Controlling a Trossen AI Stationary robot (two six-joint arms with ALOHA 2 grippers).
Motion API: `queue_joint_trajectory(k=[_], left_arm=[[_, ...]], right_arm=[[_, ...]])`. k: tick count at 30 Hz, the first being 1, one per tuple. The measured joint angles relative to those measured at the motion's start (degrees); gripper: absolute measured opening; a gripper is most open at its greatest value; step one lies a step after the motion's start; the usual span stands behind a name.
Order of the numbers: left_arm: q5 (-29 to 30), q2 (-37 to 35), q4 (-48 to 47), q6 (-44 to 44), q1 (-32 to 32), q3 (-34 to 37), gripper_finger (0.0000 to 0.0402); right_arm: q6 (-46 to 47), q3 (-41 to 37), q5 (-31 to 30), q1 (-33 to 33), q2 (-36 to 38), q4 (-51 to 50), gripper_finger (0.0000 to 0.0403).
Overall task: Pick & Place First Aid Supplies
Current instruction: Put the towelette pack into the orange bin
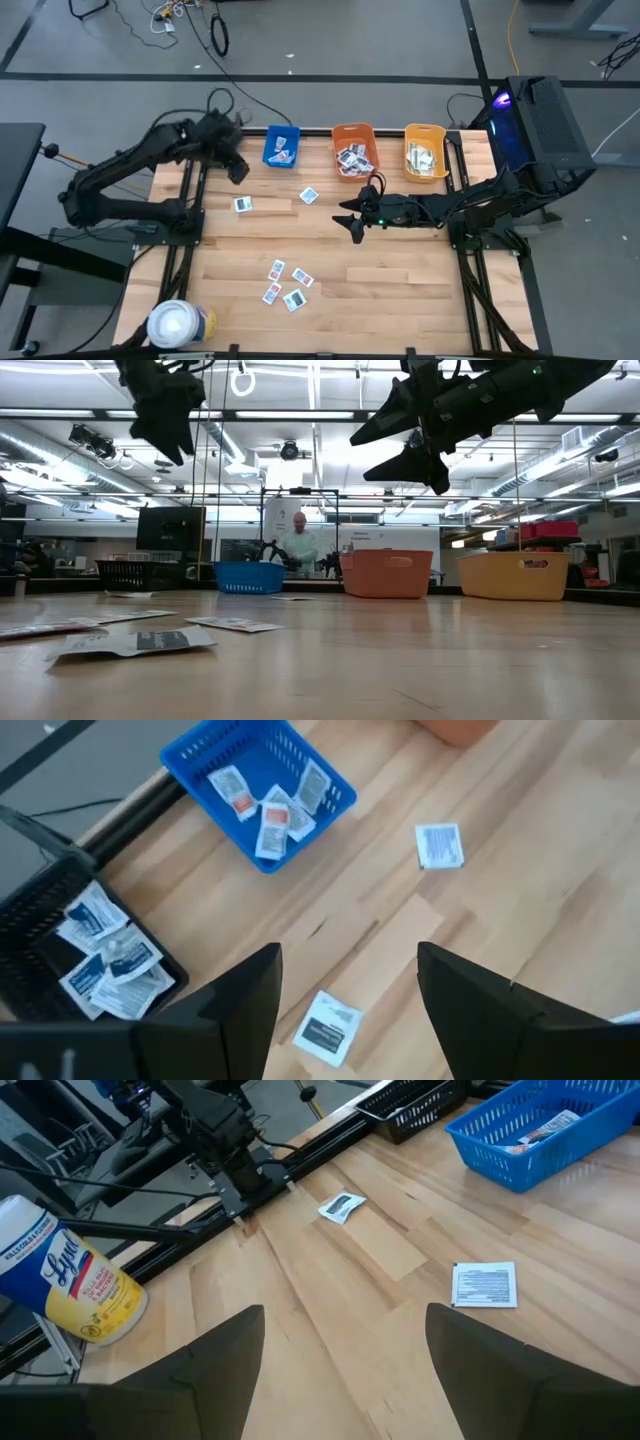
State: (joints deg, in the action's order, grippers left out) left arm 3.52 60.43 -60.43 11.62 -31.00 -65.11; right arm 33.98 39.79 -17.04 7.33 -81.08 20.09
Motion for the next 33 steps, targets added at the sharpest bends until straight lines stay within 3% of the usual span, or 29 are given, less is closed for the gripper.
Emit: queue_joint_trajectory(k=[14,22,28,33], left_arm=[[-3.0,-0.2,8.7,-15.1,4.0,22.7,0.0236],[-5.2,0.8,17.1,-26.1,6.0,22.0,0.0236],[-4.3,2.3,11.2,-31.3,6.1,22.0,0.0239],[-4.8,7.4,9.1,-33.4,6.1,22.0,0.0274]], right_arm=[[0.0,0.0,0.0,0.0,0.0,0.0,0.0278],[0.6,0.0,0.0,0.0,0.0,0.3,0.0278],[1.6,0.0,-0.1,0.0,0.0,0.4,0.0278],[1.6,0.0,-0.6,0.0,0.0,0.4,0.0278]])
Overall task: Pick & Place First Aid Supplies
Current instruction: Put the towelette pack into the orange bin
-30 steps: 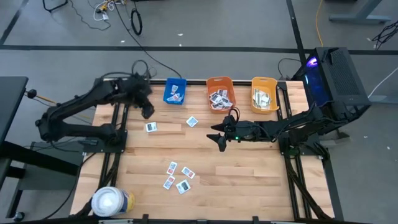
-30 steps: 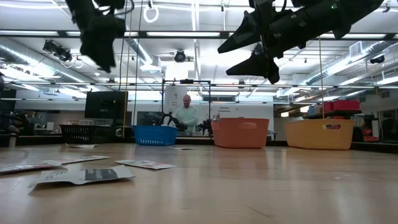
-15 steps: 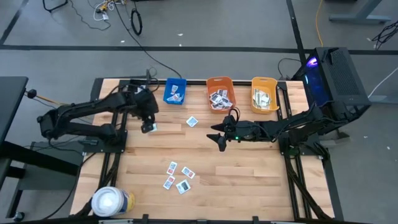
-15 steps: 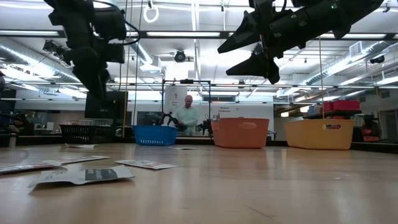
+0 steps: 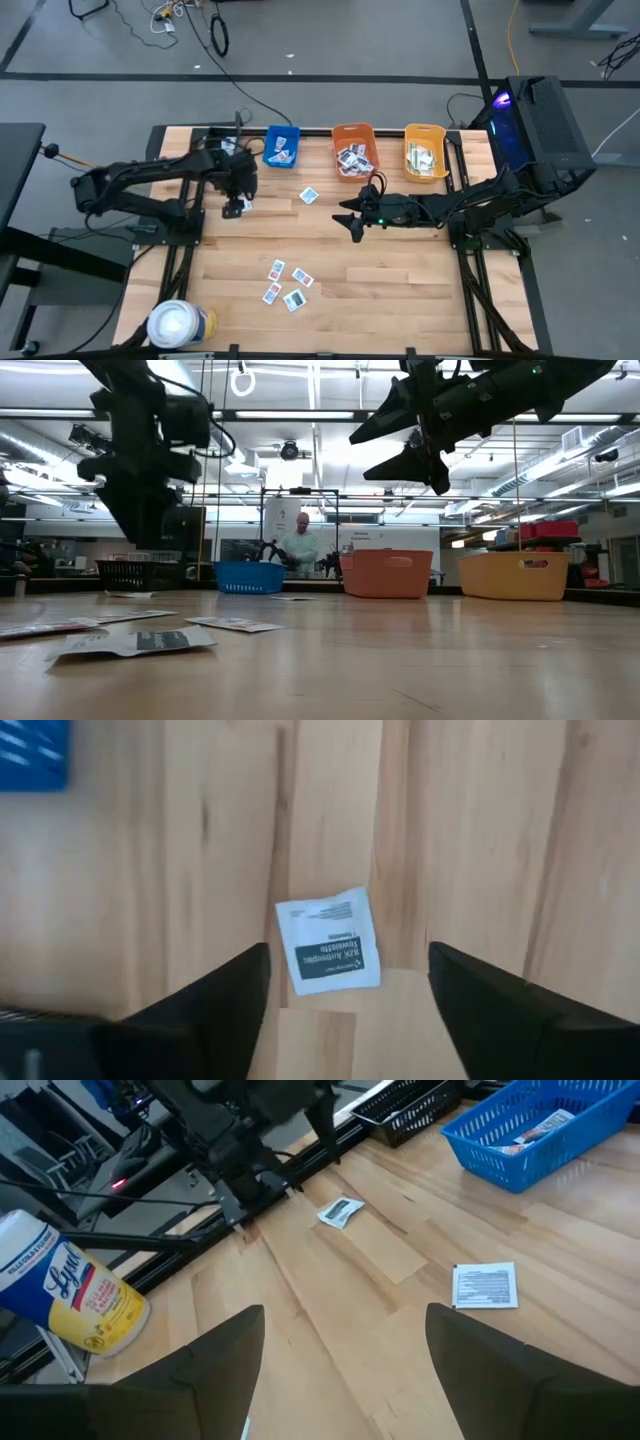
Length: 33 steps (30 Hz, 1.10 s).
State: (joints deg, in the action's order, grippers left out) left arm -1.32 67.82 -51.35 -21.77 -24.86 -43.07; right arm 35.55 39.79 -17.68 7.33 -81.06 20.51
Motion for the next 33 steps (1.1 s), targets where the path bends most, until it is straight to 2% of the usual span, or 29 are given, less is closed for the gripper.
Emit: queue_joint_trajectory(k=[8,13,21,33], left_arm=[[-2.3,10.3,0.0,0.0,0.0,0.0,0.0362],[0.4,15.3,0.8,0.0,0.0,0.0,0.0393],[4.1,20.8,2.7,4.6,0.0,0.0,0.0397],[6.0,22.8,5.4,10.0,0.7,-0.1,0.0394]], right_arm=[[0.0,0.0,0.1,0.0,0.0,0.0,0.0278],[0.0,0.0,0.1,0.0,0.0,-0.1,0.0278],[0.0,0.0,0.1,0.0,0.0,-0.4,0.0278],[-0.1,0.0,-0.5,0.0,0.0,-0.9,0.0278]])
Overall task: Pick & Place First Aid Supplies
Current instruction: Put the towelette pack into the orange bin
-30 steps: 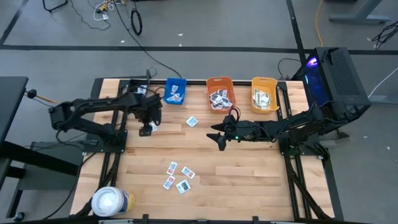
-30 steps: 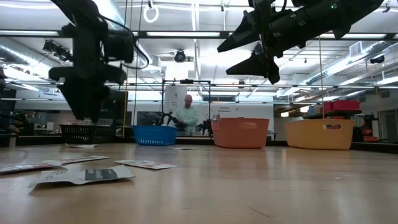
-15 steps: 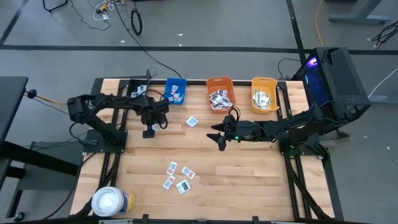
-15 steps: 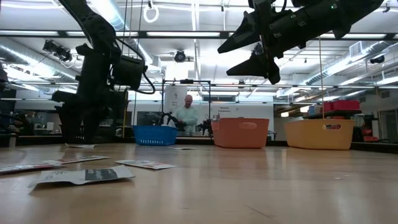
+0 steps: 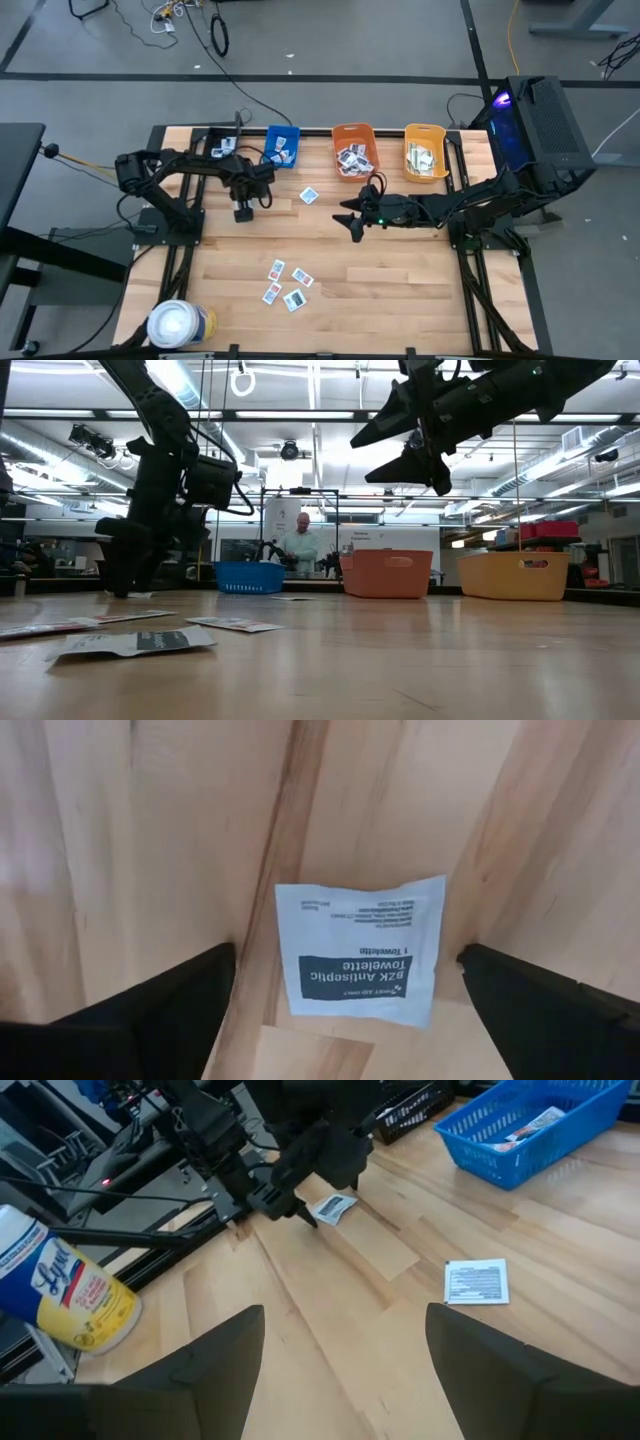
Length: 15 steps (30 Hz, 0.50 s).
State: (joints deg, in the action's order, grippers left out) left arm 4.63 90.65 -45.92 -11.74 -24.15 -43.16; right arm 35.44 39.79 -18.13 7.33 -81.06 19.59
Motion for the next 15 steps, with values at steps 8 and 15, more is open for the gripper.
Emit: queue_joint_trajectory(k=[8,15], left_arm=[[-0.6,0.0,0.1,0.7,0.0,0.0,0.0339],[-0.9,0.0,0.3,0.6,0.0,0.0,0.0284]], right_arm=[[-0.1,0.0,-0.9,-0.1,0.0,0.0,0.0278],[0.1,0.0,-0.9,-0.1,0.0,0.0,0.0278]])
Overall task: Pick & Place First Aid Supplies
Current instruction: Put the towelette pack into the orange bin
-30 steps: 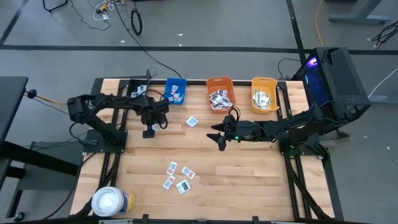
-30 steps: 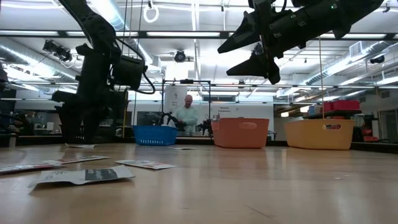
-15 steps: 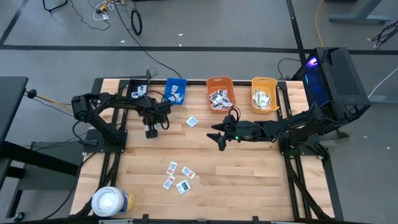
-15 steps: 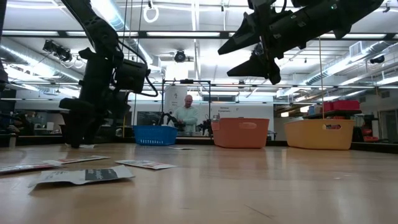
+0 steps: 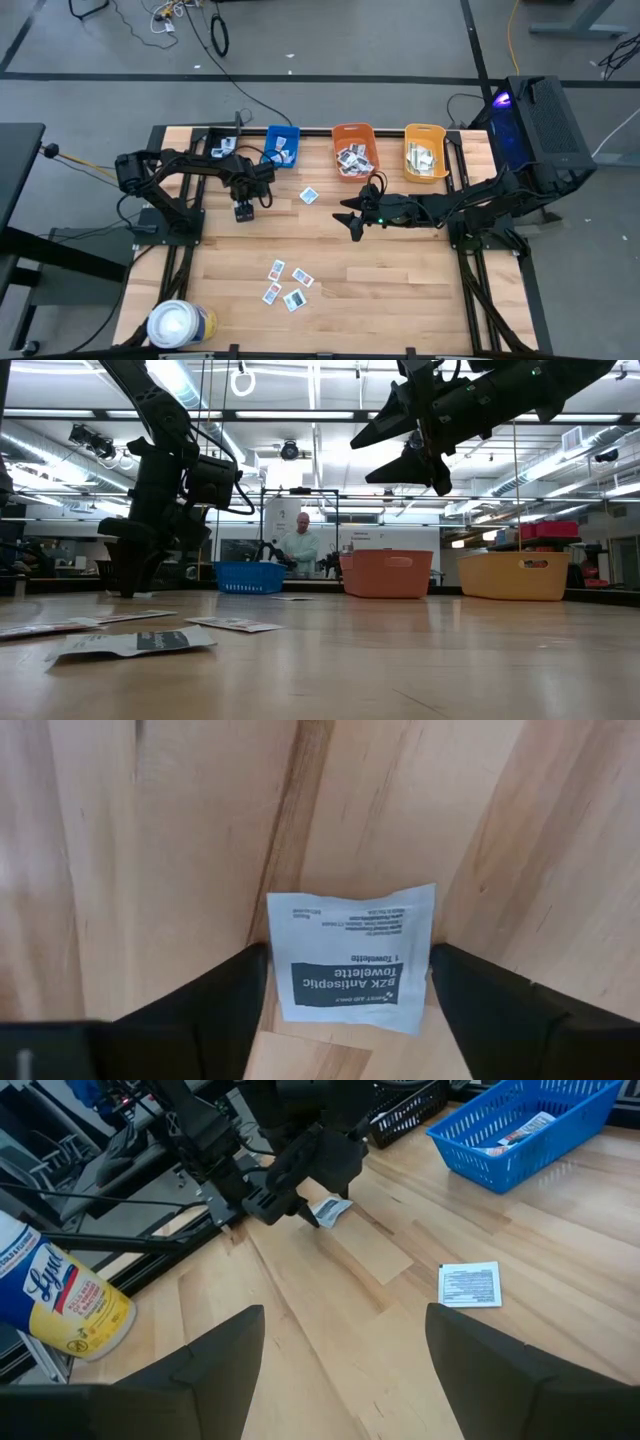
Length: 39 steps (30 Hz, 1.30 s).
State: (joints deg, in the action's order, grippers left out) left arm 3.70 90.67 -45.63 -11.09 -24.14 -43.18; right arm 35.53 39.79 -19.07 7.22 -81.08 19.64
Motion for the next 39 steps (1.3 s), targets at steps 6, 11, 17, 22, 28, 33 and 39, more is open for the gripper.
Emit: queue_joint_trajectory(k=[6,11,17,22,28,33,39], left_arm=[[-0.1,0.0,0.0,0.0,0.0,0.0,0.0246],[-0.2,0.0,-0.1,0.0,0.0,0.0,0.0228],[-0.3,-0.2,-0.8,0.0,0.0,0.0,0.0211],[-1.0,-0.1,-3.2,0.0,0.0,-1.2,0.0200],[-0.9,-0.1,-4.6,0.0,0.0,-5.1,0.0194],[-1.0,-0.2,-4.7,0.4,0.0,-9.7,0.0194],[-0.8,-0.2,-4.6,0.4,0.0,-16.8,0.0194]], right_arm=[[0.0,0.0,0.0,0.0,0.0,0.0,0.0278],[0.0,0.0,0.5,0.0,0.0,0.0,0.0278],[0.5,0.0,0.6,0.0,0.0,0.0,0.0278],[0.5,0.0,0.6,0.0,0.0,0.1,0.0278],[0.4,0.0,0.6,0.0,0.0,0.1,0.0278],[0.9,0.0,0.5,0.0,0.0,0.3,0.0278],[1.0,0.0,0.6,0.0,0.0,0.8,0.0278]])
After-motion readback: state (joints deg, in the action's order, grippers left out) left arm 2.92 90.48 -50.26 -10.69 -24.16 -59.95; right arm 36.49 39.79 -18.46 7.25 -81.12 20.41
